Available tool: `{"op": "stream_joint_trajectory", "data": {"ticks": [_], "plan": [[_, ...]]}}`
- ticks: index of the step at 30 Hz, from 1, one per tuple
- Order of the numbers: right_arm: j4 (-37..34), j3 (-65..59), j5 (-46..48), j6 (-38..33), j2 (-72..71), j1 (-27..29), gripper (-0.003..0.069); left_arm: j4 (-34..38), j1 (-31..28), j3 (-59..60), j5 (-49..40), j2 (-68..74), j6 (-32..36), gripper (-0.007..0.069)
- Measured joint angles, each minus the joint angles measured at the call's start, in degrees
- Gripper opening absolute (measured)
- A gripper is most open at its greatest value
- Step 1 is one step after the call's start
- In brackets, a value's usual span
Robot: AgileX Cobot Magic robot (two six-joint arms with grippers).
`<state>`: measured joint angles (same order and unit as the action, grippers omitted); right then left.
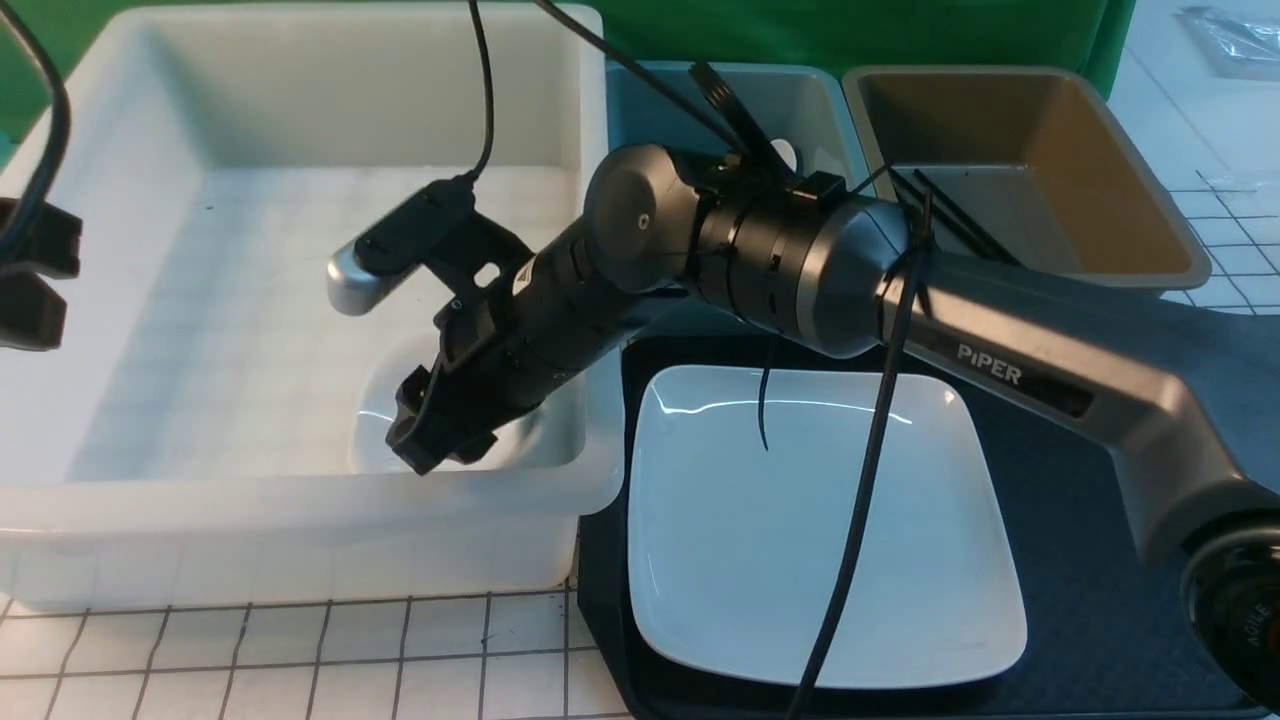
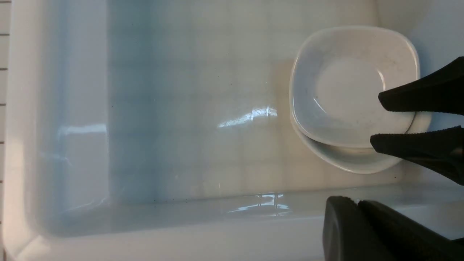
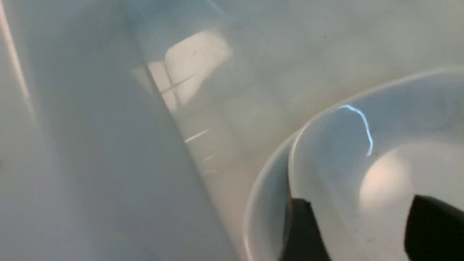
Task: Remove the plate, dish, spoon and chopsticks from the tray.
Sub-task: Use the right arm to put the small plate into the large storage box on the left, then use the right arm to grab a plate from the dinner plate
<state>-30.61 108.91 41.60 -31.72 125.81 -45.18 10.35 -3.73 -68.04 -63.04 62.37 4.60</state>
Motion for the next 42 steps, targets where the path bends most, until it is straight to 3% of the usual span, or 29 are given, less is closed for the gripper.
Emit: {"op": "stream_joint_trajectory", "data": {"ticks": [5,8,11,12,13,14,17,23,28,34,37,40,42], "plan": [[0.20,-0.05,2.22,4.03,-4.71,1.36,0.0470,0.06,0.00,0.00,-0.60,0.00,0.96,-0.0016],[2.01,-0.05,3.74,6.07,-9.81,4.25,0.0407,0.13,0.00,0.00,-0.82,0.00,1.08,-0.0016],[5.68,0.00,7.09,9.12,-17.00,10.69,0.0199,2.42,0.00,0.00,-0.83,0.00,2.60,-0.0016],[5.88,0.00,7.09,9.24,-17.39,10.69,0.0185,2.67,0.00,0.00,-0.83,0.00,2.60,-0.0016],[7.31,0.05,10.89,9.50,-20.78,14.72,0.0084,4.98,0.00,0.00,-0.77,0.00,4.41,-0.0016],[7.63,0.05,11.44,9.60,-21.16,15.18,0.0078,5.33,0.00,0.00,-0.77,0.00,4.66,-0.0016],[10.73,-0.73,22.77,10.21,-27.22,23.97,0.0031,13.23,0.00,0.00,-0.53,0.00,9.76,-0.0016],[12.64,-12.88,27.17,10.32,-38.05,39.18,0.0029,20.39,1.04,0.00,-0.25,-0.05,14.78,-0.0016],[9.96,-29.06,25.57,10.32,-45.07,50.27,0.0028,20.44,8.05,0.00,0.21,0.20,15.04,-0.0016],[1.38,-42.18,21.35,7.07,-44.46,54.31,0.0036,19.15,18.22,0.00,4.27,2.49,12.49,-0.0016],[-2.19,-47.39,20.78,4.68,-41.79,54.31,0.0095,17.58,23.03,0.00,5.13,4.96,10.18,-0.0016],[-4.52,-53.04,19.73,3.00,-37.77,54.31,0.0250,16.55,26.46,0.00,5.18,8.12,9.48,-0.0016],[-5.41,-54.61,19.35,2.39,-36.65,54.31,0.0293,16.46,27.10,0.00,5.24,8.87,9.39,-0.0016]]}}
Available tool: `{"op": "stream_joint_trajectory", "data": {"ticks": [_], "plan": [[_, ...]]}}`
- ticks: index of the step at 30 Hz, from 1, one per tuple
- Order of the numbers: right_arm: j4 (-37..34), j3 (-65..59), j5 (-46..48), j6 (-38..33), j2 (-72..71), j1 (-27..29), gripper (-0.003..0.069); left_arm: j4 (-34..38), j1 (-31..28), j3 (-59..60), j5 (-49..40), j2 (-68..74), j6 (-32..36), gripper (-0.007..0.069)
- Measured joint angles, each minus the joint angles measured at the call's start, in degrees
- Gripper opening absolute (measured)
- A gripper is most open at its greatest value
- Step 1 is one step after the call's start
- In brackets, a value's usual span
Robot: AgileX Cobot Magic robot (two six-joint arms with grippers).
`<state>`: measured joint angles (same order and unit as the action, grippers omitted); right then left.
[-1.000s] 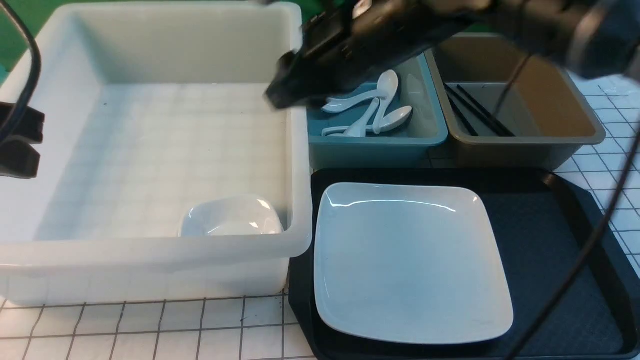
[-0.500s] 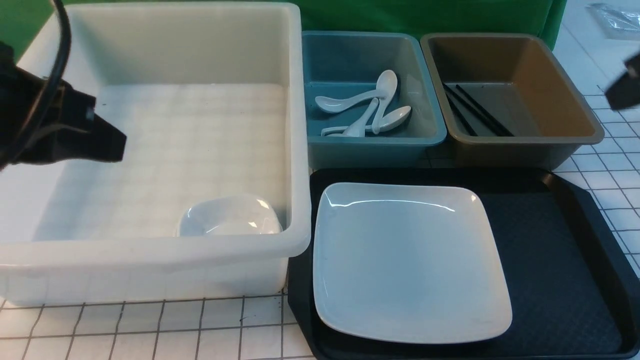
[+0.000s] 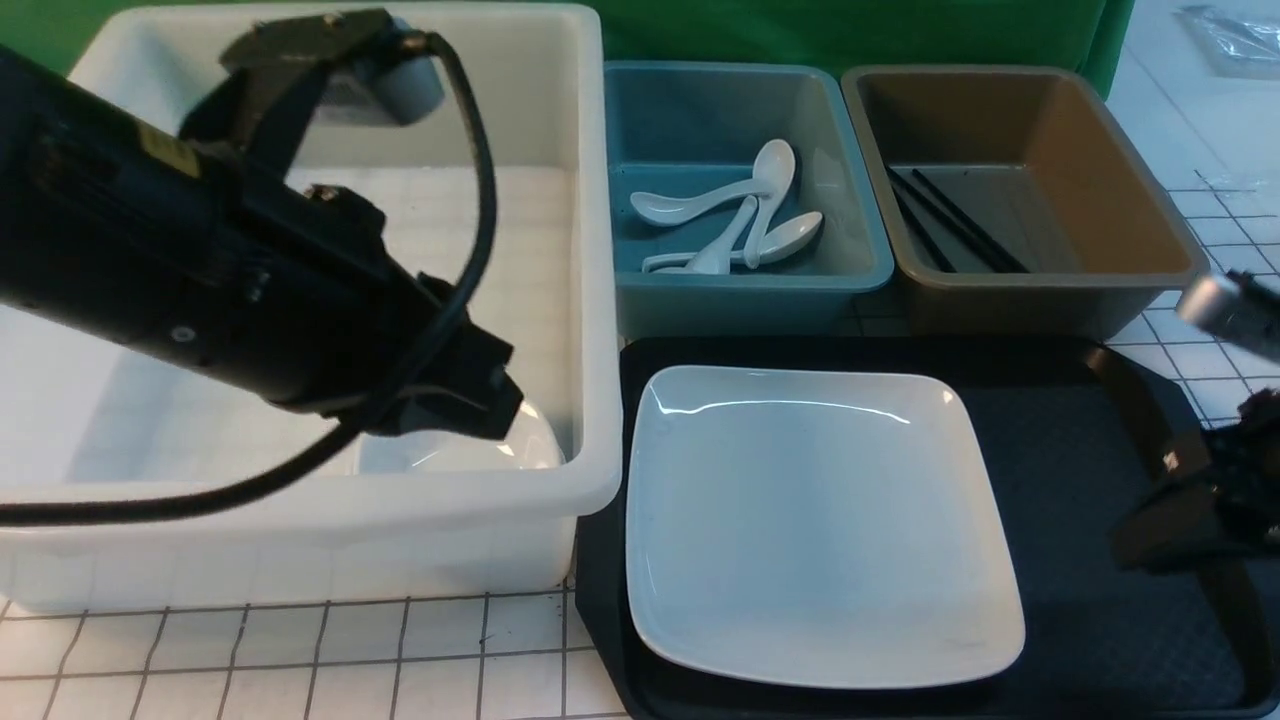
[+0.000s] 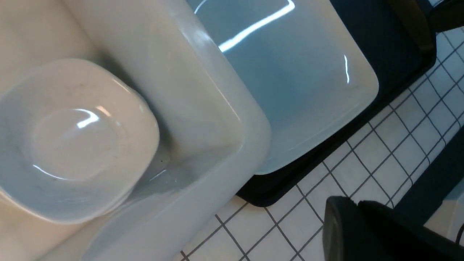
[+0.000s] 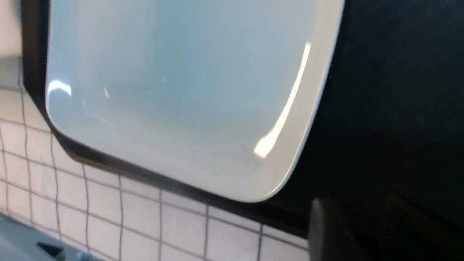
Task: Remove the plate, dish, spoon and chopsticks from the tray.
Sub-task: Use the right arm to grab a plate from the dinner plate
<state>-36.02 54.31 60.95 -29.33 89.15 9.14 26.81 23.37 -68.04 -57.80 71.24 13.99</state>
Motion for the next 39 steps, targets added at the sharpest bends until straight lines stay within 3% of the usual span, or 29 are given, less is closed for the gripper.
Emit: {"op": "stream_joint_trajectory", "data": {"ticks": [3,8,13,18,23,26,27,28,29,39], "plan": [[-2.13,-3.28,-2.14,-2.65,2.75,-0.92,0.0363,-0.04,0.65,0.00,0.67,0.87,-0.64,-0.0016],[-4.02,-4.25,-7.27,-3.71,6.92,-4.78,0.0396,-1.20,0.79,0.00,0.98,0.93,-1.21,-0.0016],[-7.77,-4.25,-10.27,-4.02,11.60,-8.08,0.0473,-3.20,0.79,0.00,-0.13,0.93,-2.39,-0.0016],[-10.34,-3.80,-10.99,-4.14,13.47,-10.03,0.0484,-4.30,0.84,0.00,-0.98,0.93,-2.98,-0.0016],[-12.27,-3.67,-12.62,-6.56,13.91,-12.14,0.0403,-4.37,0.84,0.00,-1.12,0.93,-2.98,-0.0016],[-13.10,-3.67,-13.78,-7.62,14.31,-12.78,0.0289,-4.37,0.84,0.00,-1.12,0.93,-2.98,-0.0016],[-13.22,-3.67,-13.95,-7.67,14.31,-12.78,0.0281,-4.37,0.84,0.00,-1.12,0.93,-2.98,-0.0016],[-13.63,-3.67,-14.91,-8.61,14.47,-12.78,0.0185,-4.43,0.84,0.00,-1.16,0.93,-2.98,-0.0016],[-13.86,-3.67,-15.39,-8.97,14.47,-12.78,0.0148,-4.42,0.84,0.00,-1.16,0.93,-2.98,-0.0016],[-8.31,-4.25,-16.02,-7.30,7.57,-10.78,0.0122,-4.86,0.84,0.00,-2.48,0.93,-2.98,-0.0016]]}}
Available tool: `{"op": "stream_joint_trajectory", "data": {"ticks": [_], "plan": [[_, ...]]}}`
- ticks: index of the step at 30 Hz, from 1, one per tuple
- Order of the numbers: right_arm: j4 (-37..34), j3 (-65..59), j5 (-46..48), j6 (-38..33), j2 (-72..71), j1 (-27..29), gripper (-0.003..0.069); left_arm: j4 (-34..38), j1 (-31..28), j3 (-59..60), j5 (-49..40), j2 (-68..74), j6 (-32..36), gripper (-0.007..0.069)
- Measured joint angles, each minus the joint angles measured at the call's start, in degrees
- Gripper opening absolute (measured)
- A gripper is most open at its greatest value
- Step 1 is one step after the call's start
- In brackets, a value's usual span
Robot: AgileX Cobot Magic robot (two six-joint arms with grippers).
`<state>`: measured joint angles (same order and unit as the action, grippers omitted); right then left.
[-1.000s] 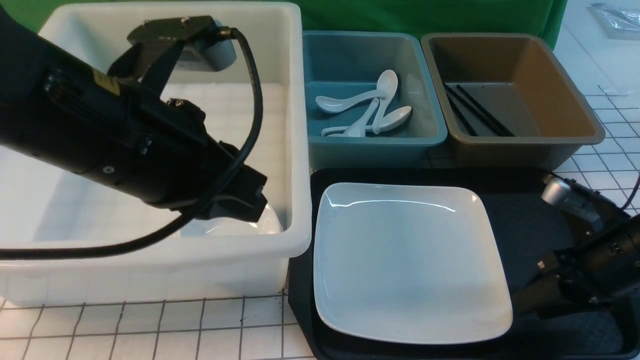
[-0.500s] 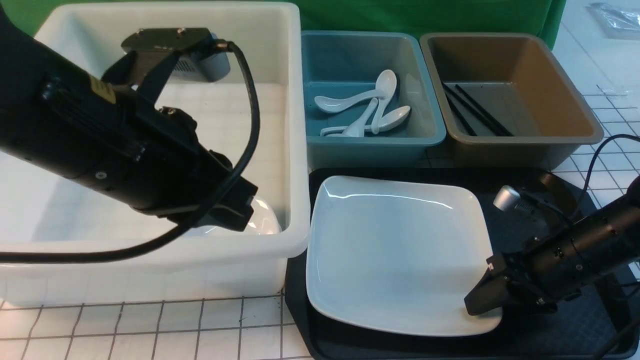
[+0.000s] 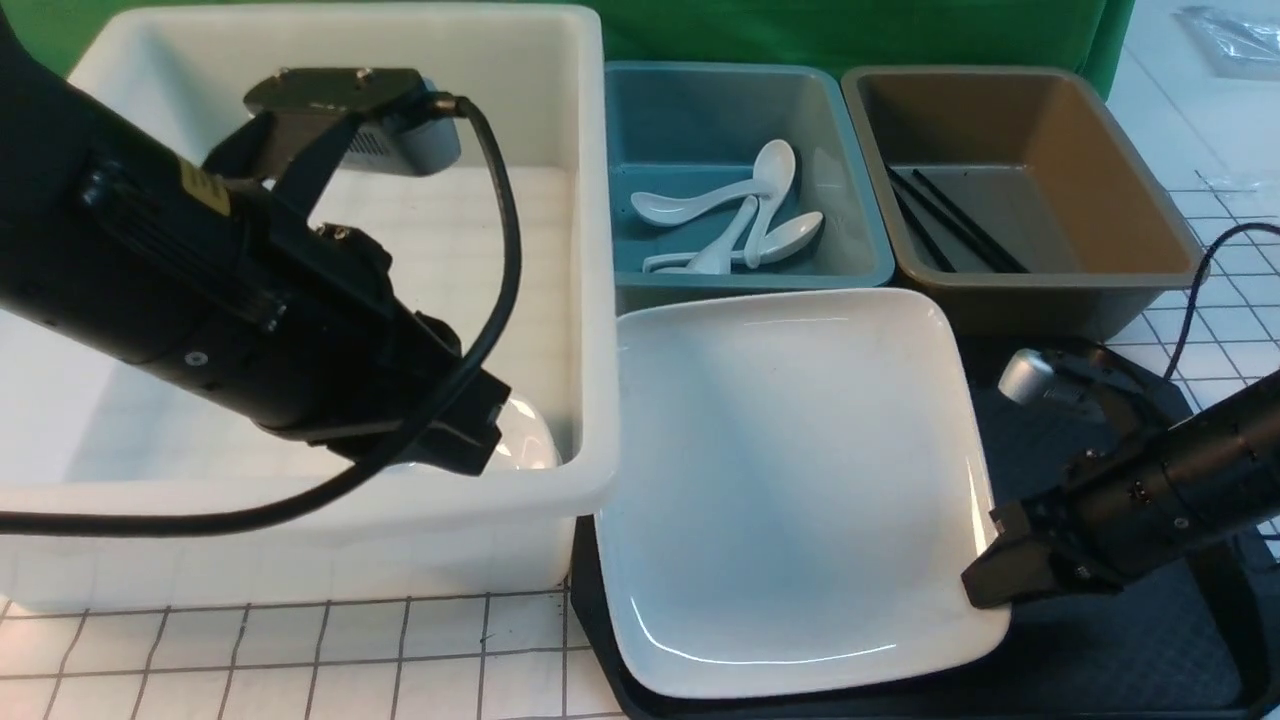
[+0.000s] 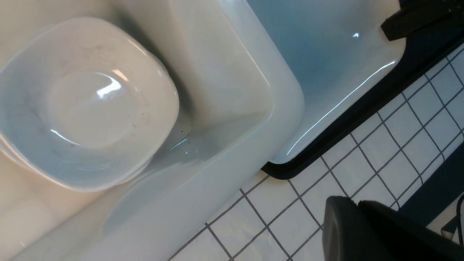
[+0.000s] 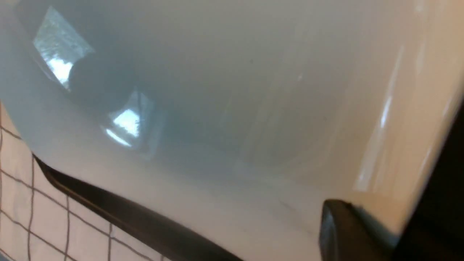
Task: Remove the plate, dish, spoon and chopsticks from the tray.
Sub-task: Use the right arm to grab a plate from the dinner plate
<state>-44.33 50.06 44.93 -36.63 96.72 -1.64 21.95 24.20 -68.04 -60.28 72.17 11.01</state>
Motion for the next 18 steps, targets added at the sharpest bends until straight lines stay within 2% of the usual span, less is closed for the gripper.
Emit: {"op": "stream_joint_trajectory", "data": {"ticks": [1,4,13,18], "plan": [[0.18,0.00,0.00,0.27,-0.21,0.00,0.0120,0.00,0.00,0.00,0.00,0.00,0.00,-0.0016],[0.75,0.00,1.52,3.29,-3.48,4.63,0.0086,-0.16,0.00,0.00,0.00,0.00,0.00,-0.0016],[2.60,0.00,7.80,3.25,-9.96,15.28,0.0062,-0.21,0.00,0.00,0.72,0.00,0.00,-0.0016],[3.99,-0.01,8.44,3.11,-14.52,16.50,0.0062,-0.21,0.00,0.00,0.90,0.00,-1.19,-0.0016]]}}
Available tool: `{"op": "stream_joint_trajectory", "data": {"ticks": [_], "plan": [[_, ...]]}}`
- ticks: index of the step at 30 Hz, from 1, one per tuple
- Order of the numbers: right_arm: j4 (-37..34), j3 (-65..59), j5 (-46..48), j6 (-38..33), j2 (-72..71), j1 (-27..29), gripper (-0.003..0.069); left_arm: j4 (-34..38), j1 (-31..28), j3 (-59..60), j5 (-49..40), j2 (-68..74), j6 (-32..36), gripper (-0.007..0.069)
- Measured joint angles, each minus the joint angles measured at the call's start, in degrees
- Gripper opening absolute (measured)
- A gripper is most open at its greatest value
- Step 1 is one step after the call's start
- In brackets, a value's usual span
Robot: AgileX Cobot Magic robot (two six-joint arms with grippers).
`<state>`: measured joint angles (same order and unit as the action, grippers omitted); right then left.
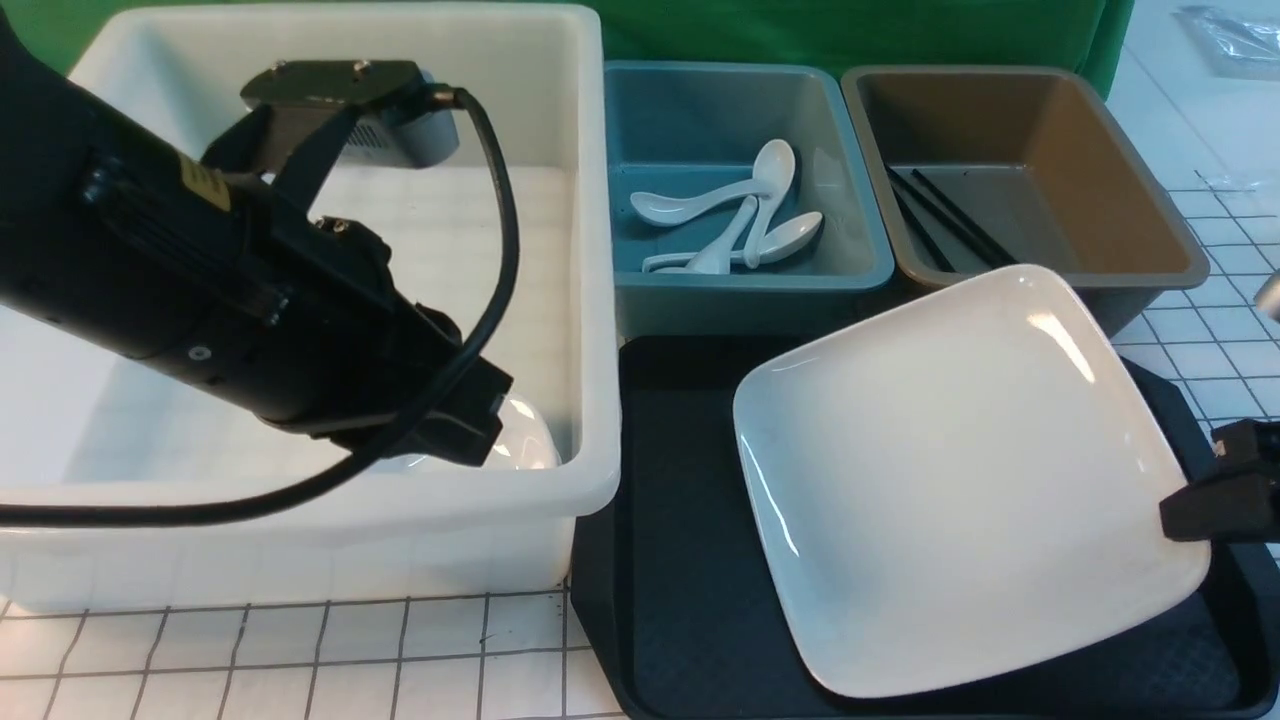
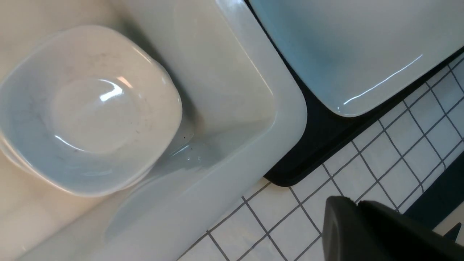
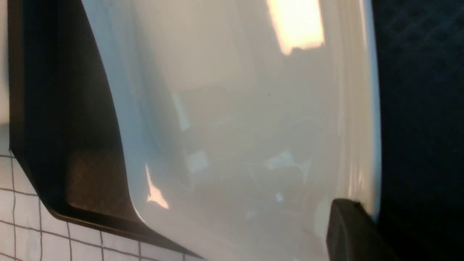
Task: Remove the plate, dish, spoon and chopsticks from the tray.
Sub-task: Use the right arm to grab a plate from the dinner plate, then use the right arm to put the plate into the large storage box on the left
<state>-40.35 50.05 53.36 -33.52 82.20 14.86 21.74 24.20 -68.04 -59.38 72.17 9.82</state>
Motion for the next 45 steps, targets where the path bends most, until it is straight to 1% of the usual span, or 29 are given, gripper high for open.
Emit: {"op": "stream_joint_trajectory", "data": {"ticks": [4,9,15,18,20,24,27,29,30,31,34,35,36,38,41,42,43,45], "plan": [[0.18,0.29,1.21,0.00,-2.40,0.00,0.0062,0.00,0.00,0.00,0.08,0.00,-0.41,-0.0016],[0.51,3.62,5.05,0.18,-3.16,0.00,0.0063,-0.13,0.00,0.00,0.44,0.00,-1.17,-0.0016],[0.29,7.02,6.29,1.58,-3.29,0.00,0.0063,-0.45,0.00,0.00,0.54,0.00,-1.17,-0.0016],[0.29,9.08,7.51,2.10,-3.34,0.00,0.0063,-2.11,0.00,0.00,0.93,-0.13,-1.46,-0.0016],[0.23,11.52,8.25,3.17,-3.52,0.00,0.0063,-4.43,-0.13,0.00,1.67,-0.69,-2.93,-0.0016],[-0.61,16.70,8.58,5.14,-3.97,0.00,0.0063,-5.56,-1.94,-0.45,2.64,-1.87,-3.96,-0.0016],[-3.85,20.83,8.58,6.29,-3.91,0.00,0.0063,-5.78,-5.04,-2.04,2.65,-2.78,-4.32,-0.0016],[-7.28,24.74,8.38,6.96,-3.24,-0.69,0.0063,-5.78,-8.91,-4.11,2.51,-3.10,-4.45,-0.0016],[-8.25,26.39,8.15,7.53,-2.62,-1.52,0.0063,-5.78,-10.53,-4.76,2.38,-3.24,-4.45,-0.0016],[-8.25,26.73,8.09,7.53,-2.48,-1.76,0.0063,-5.83,-10.87,-4.87,2.39,-3.25,-4.45,-0.0016],[-9.26,32.38,6.62,10.04,1.05,-7.28,0.0063,-5.83,-16.18,-5.79,1.59,-3.51,-4.45,-0.0016],[-9.32,34.95,5.71,11.19,3.16,-10.32,0.0063,-5.89,-18.08,-5.79,0.68,-3.51,-4.45,-0.0016],[-9.32,36.07,5.28,11.61,4.14,-11.69,0.0063,-5.95,-18.82,-5.79,0.24,-3.51,-4.45,-0.0016],[-9.32,40.33,3.53,13.33,8.05,-16.33,0.0063,-5.96,-20.86,-5.79,-0.74,-3.56,-4.45,-0.0016],[-9.51,46.42,0.63,15.72,13.67,-22.65,0.0063,-5.96,-22.69,-5.79,-1.01,-3.93,-4.39,-0.0016],[-9.51,46.85,0.45,15.88,14.51,-23.04,0.0063,-5.96,-22.79,-5.79,-1.01,-4.02,-4.39,-0.0016],[-9.65,51.03,-1.08,17.49,18.01,-26.30,0.0063,-6.02,-23.15,-5.79,-0.94,-4.50,-4.34,-0.0016],[-9.76,55.20,-2.66,19.09,22.03,-29.26,0.0063,-6.02,-23.36,-5.79,-0.89,-4.90,-4.34,-0.0016]]}}
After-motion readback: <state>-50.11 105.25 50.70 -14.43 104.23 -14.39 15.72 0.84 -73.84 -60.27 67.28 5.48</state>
